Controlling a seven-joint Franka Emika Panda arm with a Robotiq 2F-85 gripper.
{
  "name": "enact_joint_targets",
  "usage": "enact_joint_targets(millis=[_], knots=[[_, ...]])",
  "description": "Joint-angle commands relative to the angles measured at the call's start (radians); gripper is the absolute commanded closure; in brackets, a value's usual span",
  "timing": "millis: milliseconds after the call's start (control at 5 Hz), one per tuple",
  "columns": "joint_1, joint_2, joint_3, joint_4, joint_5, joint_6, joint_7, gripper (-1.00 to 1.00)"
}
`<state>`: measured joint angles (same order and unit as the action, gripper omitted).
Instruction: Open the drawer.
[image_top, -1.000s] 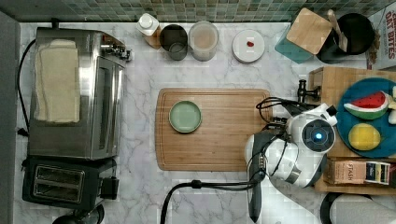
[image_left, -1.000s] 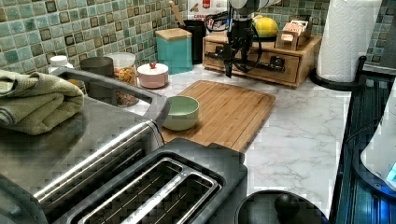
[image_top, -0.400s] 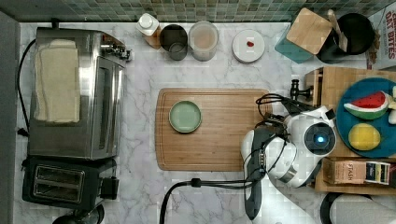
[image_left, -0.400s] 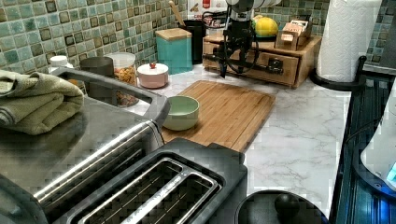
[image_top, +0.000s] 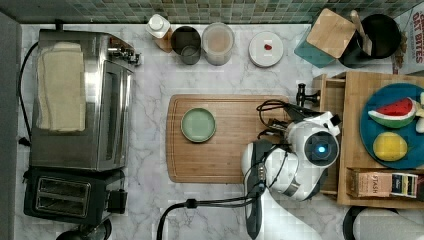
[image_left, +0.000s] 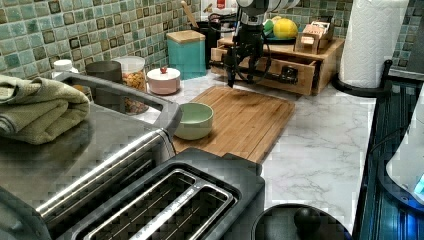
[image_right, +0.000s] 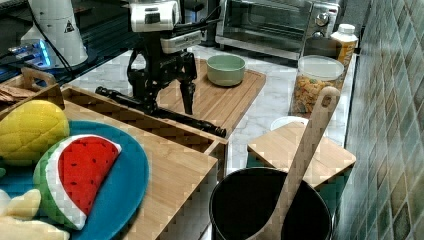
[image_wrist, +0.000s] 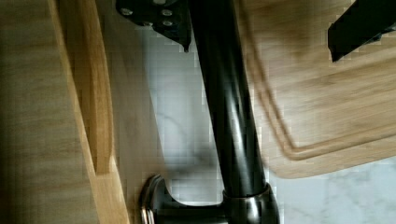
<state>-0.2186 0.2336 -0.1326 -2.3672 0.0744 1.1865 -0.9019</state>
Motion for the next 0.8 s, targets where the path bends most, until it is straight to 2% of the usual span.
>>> enact_joint_targets(millis=[200,400,600,800], knots=[[0.274,-0.039,0.134,-0.079,-0.048,-0.031,0.252,-1.0],[0.268,-0.043,0.186,-0.052,-0.013,-0.081,0.27,-1.0],[0.3,-0.038,0.191,-0.039,0.019,-0.066,0.301,-1.0],[0.384,-0.028,0.132,-0.025,0.027,-0.044,0.374,-1.0]])
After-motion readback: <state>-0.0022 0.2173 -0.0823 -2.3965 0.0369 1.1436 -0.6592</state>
